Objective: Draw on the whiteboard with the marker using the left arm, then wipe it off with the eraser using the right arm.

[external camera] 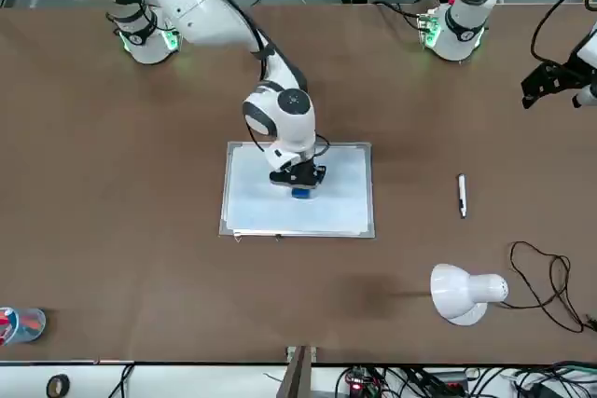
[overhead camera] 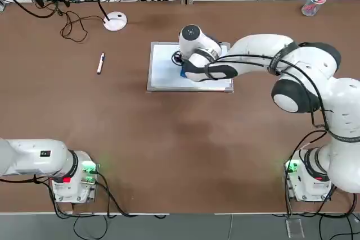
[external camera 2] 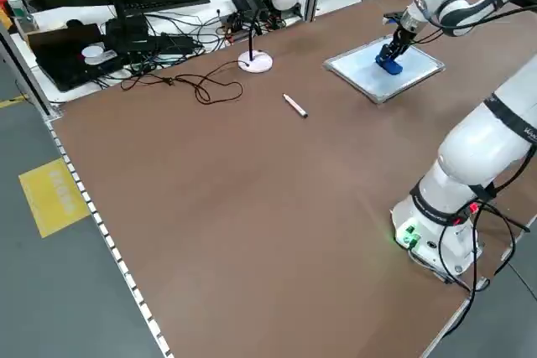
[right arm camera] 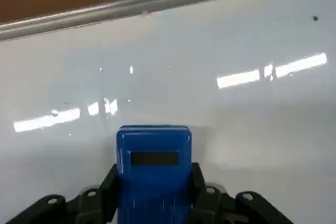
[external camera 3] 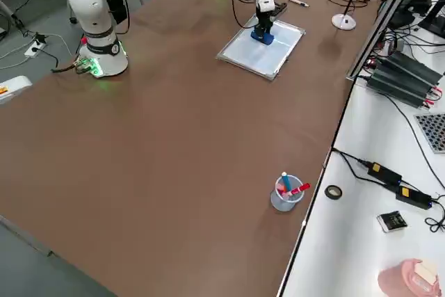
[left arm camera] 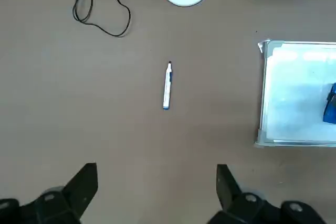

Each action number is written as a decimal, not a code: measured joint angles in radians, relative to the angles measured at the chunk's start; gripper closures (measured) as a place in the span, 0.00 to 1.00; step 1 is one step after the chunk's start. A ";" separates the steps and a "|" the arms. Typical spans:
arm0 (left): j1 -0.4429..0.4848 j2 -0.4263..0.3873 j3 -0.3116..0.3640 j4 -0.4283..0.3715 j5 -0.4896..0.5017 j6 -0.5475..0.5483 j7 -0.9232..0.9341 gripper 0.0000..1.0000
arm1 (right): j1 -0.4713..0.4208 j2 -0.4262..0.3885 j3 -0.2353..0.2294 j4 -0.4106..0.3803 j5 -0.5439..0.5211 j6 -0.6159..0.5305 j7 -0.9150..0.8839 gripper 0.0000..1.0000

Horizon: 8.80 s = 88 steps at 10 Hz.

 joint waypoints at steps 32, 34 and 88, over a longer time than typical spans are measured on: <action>0.000 0.009 0.000 0.000 0.000 0.015 0.000 0.00 | -0.094 -0.075 0.007 -0.105 -0.029 -0.086 -0.157 0.44; 0.000 0.009 0.000 0.000 0.000 0.015 0.000 0.00 | -0.087 -0.061 0.008 -0.083 -0.034 -0.079 -0.116 0.44; 0.000 0.009 -0.001 0.000 0.000 0.016 0.002 0.00 | -0.982 -0.440 0.051 -0.878 0.034 0.481 -1.247 0.30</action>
